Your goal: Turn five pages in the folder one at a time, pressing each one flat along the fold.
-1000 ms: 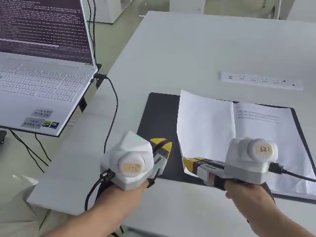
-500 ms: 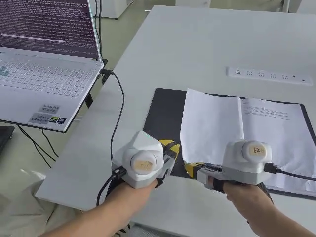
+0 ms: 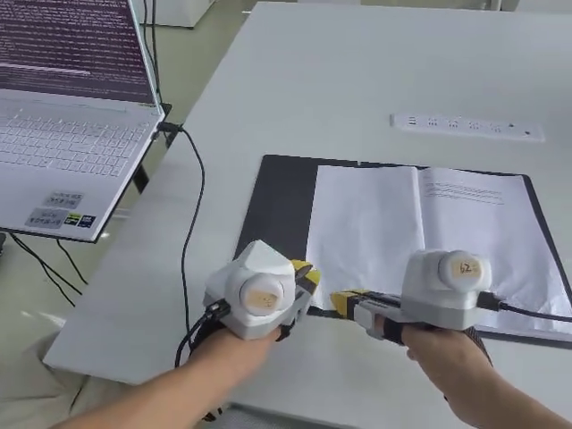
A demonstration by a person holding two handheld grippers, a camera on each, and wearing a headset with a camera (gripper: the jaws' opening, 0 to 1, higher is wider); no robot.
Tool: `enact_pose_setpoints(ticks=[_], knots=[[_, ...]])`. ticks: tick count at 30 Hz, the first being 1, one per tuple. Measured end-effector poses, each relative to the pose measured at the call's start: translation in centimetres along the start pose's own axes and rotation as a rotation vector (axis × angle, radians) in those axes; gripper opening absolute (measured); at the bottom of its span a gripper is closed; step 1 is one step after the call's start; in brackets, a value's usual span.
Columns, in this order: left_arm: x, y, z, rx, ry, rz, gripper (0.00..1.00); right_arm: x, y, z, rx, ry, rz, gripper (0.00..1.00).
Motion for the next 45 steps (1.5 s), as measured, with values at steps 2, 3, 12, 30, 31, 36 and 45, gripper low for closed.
enact_pose_setpoints(ticks=[2,3,12,30,31,36,45], knots=[[-0.2,-0.5,0.3,0.013,-0.006,0.004,0.03,-0.5,0.3,-0.4,-0.011,-0.011,0.008,0.01],[-0.4,-0.8,0.5,0.022,-0.010,0.001,0.03,-0.7,0.5,-0.6,-0.017,-0.013,0.012,0.01],[-0.8,-2.1,1.4,0.059,-0.009,0.009,0.01,-3.3,1.4,-2.1,-0.050,-0.052,0.058,0.00],[-0.7,-2.7,1.4,0.082,0.008,0.021,0.00,-8.3,4.4,-3.4,-0.073,-0.061,0.171,0.00],[-0.7,-2.7,1.4,0.083,0.009,0.022,0.00,-8.7,4.5,-3.4,-0.072,-0.065,0.171,0.00],[-0.7,-2.8,1.5,0.086,0.020,0.017,0.00,-9.4,5.2,-3.6,-0.053,-0.068,0.188,0.00],[-0.8,-2.8,1.5,0.090,0.046,0.014,0.00,-10.0,6.4,-3.4,-0.046,-0.064,0.227,0.00]])
Point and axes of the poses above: the centre of the closed fingertips' face, and the gripper's own axes: z roughly forward along the fingers, x roughly to its left, y roughly out of its top, the point moved 4 cm from there along -z, roughly backward along the fingers, and after that the axes turned 4 degrees about -x, right-handed, at the moved point
